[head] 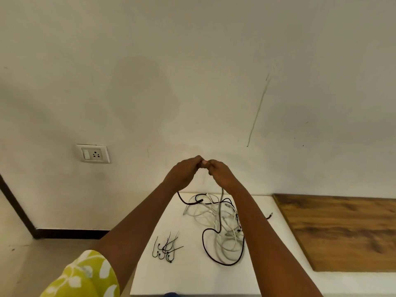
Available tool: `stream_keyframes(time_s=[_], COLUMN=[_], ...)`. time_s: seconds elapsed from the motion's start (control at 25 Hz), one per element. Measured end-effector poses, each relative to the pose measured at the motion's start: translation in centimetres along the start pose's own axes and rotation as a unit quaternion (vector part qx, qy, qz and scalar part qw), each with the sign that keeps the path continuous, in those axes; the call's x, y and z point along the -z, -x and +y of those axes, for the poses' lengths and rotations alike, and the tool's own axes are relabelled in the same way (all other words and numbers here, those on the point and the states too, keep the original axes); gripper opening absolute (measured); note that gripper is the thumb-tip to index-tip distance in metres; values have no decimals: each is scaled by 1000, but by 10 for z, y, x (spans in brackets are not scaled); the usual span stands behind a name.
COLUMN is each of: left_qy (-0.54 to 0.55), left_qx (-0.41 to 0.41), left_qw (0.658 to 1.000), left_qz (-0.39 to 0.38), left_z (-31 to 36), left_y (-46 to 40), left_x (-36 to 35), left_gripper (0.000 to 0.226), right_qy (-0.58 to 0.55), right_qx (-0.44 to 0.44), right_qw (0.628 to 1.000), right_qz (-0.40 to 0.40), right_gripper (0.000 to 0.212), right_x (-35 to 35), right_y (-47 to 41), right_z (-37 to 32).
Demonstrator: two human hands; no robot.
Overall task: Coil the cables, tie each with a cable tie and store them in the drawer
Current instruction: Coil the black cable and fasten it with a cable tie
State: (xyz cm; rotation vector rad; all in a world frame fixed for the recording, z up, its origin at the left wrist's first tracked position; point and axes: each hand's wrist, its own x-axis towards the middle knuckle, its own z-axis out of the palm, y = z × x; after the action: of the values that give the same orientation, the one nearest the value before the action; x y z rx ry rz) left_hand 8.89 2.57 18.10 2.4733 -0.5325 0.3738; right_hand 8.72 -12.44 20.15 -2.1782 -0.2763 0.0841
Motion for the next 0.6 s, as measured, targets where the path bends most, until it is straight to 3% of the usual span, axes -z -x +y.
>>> stream_keyframes(time_s=[0.08, 0.16, 0.48, 0.6], left_qy=[9, 32, 79, 124], left_qx=[24, 49, 63, 107], left_qw=[1000, 998, 994, 985], left_qz=[-16, -11, 27, 47], left_z=[-8, -16, -33, -38], left_y=[5, 13, 33, 37], left_x=[-3, -5, -3, -1], left_gripper=[17, 19, 23, 27], right_qy=[172, 237, 119, 53], right_qx=[17, 20, -46, -79], right_qw=[984, 967, 945, 959], right_qz=[37, 97, 301, 267], right_gripper=[33, 28, 29, 32], right_x=[8, 19, 38, 46], right_y=[-2, -3, -1, -2], right_z=[5, 11, 33, 39])
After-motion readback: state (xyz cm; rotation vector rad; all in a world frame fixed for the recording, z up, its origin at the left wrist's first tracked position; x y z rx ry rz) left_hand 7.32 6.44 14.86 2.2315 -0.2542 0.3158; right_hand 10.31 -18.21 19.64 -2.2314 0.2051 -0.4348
